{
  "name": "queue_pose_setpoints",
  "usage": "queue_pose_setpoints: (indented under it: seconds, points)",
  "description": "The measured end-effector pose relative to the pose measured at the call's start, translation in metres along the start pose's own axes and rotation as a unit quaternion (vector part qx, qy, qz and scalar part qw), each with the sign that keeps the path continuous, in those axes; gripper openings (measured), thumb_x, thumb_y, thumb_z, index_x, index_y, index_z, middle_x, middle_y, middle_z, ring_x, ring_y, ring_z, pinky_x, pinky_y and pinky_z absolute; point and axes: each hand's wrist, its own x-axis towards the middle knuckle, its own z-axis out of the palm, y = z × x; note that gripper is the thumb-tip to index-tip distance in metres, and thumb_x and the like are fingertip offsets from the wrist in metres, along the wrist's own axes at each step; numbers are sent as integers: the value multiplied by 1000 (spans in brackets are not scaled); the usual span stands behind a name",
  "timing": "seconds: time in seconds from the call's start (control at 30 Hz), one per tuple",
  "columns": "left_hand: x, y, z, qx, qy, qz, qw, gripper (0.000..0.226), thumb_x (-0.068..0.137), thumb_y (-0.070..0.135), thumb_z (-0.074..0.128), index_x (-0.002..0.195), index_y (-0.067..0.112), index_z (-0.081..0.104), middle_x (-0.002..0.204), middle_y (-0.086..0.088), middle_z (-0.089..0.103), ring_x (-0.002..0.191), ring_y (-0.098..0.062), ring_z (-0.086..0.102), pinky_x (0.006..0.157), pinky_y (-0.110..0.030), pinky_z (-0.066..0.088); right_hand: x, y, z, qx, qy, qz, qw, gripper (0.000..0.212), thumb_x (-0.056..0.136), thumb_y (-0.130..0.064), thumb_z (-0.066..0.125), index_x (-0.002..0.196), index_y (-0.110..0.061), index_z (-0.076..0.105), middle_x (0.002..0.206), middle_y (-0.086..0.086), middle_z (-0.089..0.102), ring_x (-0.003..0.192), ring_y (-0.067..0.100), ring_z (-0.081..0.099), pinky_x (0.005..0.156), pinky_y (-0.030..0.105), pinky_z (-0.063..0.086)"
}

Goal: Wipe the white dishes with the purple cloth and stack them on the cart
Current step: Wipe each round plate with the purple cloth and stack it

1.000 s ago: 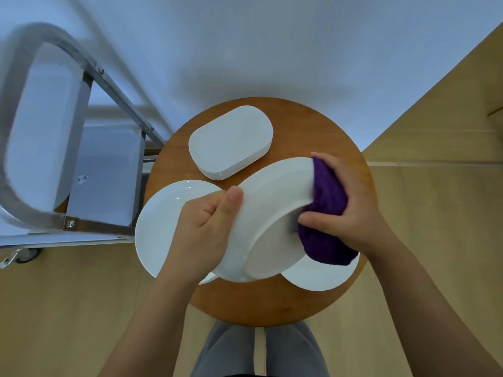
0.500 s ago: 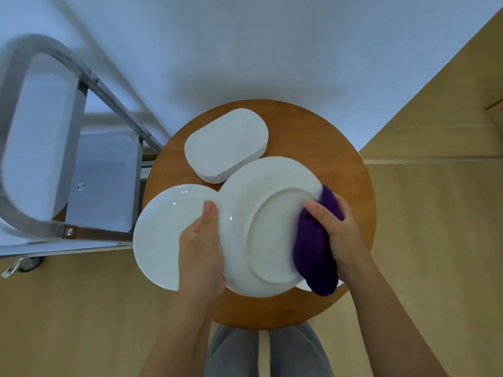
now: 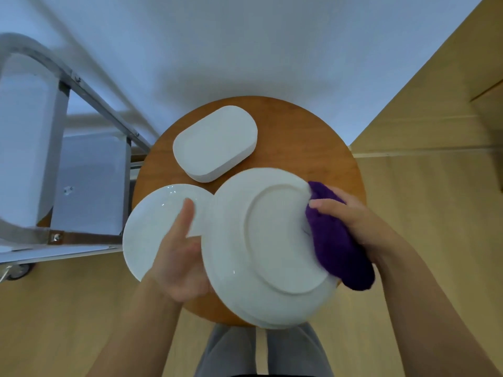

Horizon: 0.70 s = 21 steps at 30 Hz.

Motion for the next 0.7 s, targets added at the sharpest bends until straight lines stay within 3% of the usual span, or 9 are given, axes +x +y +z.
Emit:
queue_pose_setpoints:
  seconds: [0.07, 0.13, 0.27, 0.33, 0.43, 0.53, 0.57, 0.63, 0.7]
  points:
    - [6, -10, -4, 17, 73, 35, 997, 77, 43, 35, 95, 113, 18, 70, 105, -14, 71, 91, -35, 69, 69, -49, 58, 2, -6, 0, -42, -34, 9, 999, 48, 56, -47, 75, 102, -37, 68, 97, -3, 73, 85, 18, 70, 67, 27, 53]
    - [8, -16, -2, 66, 143, 77, 984, 77, 27, 33, 98, 100, 24, 74, 96, -10, 73, 84, -31, 72, 62, -43, 58, 3, -6, -1, -41, -24, 6, 999, 53, 55, -49, 76, 106, -38, 67, 100, -6, 72, 88, 16, 70, 70, 27, 52]
    - [4, -17, 5, 137, 160, 119, 970, 55, 26, 40, 96, 78, 36, 77, 88, 0, 75, 81, -21, 73, 60, -36, 58, 1, 6, 5, -7, 36, 18, 999, 53, 56, -44, 77, 108, -41, 64, 99, -12, 71, 88, 10, 69, 70, 22, 50]
    - [4, -18, 10, 144, 144, 130, 970, 53, 28, 43, 95, 78, 38, 77, 87, 1, 75, 81, -20, 73, 60, -34, 58, -3, 14, 10, 8, 55, 30, 998, 38, 59, -44, 74, 96, -34, 70, 91, -3, 73, 83, 19, 69, 65, 27, 51]
    - [6, -25, 14, 155, 163, 157, 962, 50, 29, 46, 94, 75, 41, 75, 86, 2, 75, 80, -19, 73, 58, -32, 57, -11, 25, 24, 9, 117, 43, 992, 29, 63, -48, 76, 85, -31, 71, 81, -3, 73, 77, 20, 69, 62, 31, 50]
    - [13, -35, 20, 160, 187, 189, 951, 15, 63, 41, 82, 74, 46, 73, 83, 6, 75, 79, -14, 73, 57, -30, 57, -15, 37, 43, 34, 183, 66, 980, 28, 72, -50, 70, 94, -32, 66, 86, -6, 71, 82, 19, 68, 66, 32, 52]
    - [15, -39, 21, 168, 204, 200, 944, 13, 70, 38, 73, 77, 48, 71, 81, 8, 74, 79, -12, 72, 56, -29, 57, -16, 39, 50, 44, 205, 71, 975, 27, 75, -51, 67, 95, -33, 63, 89, -7, 70, 84, 17, 66, 68, 32, 53]
    - [21, -47, 21, 193, 220, 213, 932, 26, 69, 38, 63, 93, 47, 62, 81, 11, 74, 80, -9, 71, 55, -26, 56, -20, 37, 61, 51, 238, 62, 968, 29, 78, -53, 64, 100, -34, 60, 94, -8, 67, 87, 15, 64, 72, 31, 54]
    - [25, -56, 23, 227, 230, 232, 917, 40, 69, 44, 63, 108, 45, 53, 90, 15, 72, 88, -7, 69, 60, -25, 57, -25, 33, 73, 55, 253, 25, 966, 48, 68, -62, 64, 106, -33, 58, 95, -10, 66, 85, 10, 64, 66, 24, 53]
